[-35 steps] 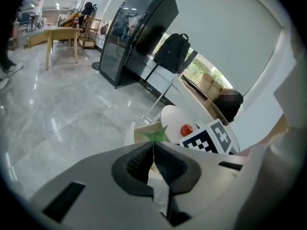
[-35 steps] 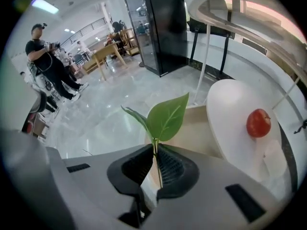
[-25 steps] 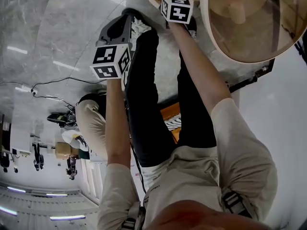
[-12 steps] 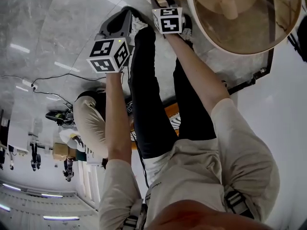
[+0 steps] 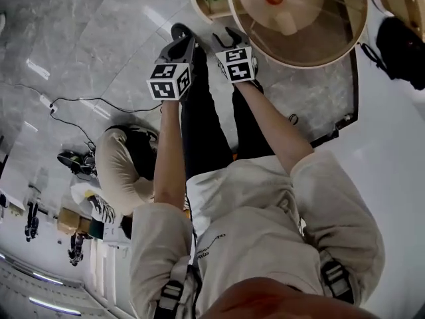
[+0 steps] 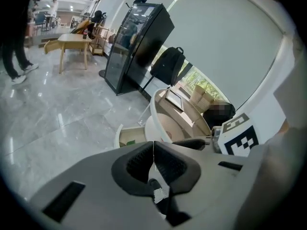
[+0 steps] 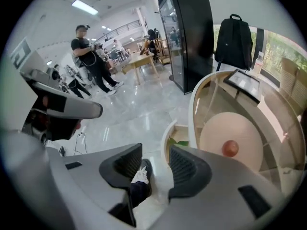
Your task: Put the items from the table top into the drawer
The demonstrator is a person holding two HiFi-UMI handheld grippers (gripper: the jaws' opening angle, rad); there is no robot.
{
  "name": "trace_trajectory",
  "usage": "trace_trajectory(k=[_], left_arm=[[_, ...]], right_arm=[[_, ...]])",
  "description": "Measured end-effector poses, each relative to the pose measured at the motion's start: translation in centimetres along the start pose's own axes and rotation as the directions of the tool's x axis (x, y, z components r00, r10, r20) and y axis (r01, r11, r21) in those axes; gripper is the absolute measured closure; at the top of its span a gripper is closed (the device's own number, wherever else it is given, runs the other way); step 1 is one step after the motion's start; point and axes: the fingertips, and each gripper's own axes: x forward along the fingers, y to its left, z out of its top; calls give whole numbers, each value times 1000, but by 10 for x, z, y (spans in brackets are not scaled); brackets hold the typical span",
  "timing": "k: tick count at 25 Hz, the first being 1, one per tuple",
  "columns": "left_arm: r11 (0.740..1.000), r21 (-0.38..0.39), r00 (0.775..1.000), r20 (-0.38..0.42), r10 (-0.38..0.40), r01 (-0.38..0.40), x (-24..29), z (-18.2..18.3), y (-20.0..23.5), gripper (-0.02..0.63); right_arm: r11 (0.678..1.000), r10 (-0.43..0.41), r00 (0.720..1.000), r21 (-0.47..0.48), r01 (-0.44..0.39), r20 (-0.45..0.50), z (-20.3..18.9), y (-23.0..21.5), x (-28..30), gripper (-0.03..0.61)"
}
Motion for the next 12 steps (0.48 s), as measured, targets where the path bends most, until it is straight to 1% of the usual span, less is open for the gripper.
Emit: trace_trajectory(k=[2, 4, 6, 9, 12], left_arm=[[1000, -10, 1000, 20, 13, -12, -28, 9, -29, 592], [999, -22, 998, 51, 25, -24, -59, 23, -56, 592], [999, -16, 996, 89, 32, -30, -93, 37, -87, 592], [998, 35, 989, 144, 39, -44, -141, 52, -130, 592], [995, 78, 985, 163, 56, -70, -188, 46, -166, 592]], right_arm=[[999, 11, 1000, -37, -10, 17, 14, 2, -50, 391], [995, 31, 998, -95, -26, 47, 33, 10, -98, 391], [988, 54, 995, -146, -42, 80, 50, 19, -147, 391], [976, 102, 987, -204, -76, 122, 74, 33, -215, 391], [963, 132, 983, -253, -97, 125, 74, 44, -271, 393]])
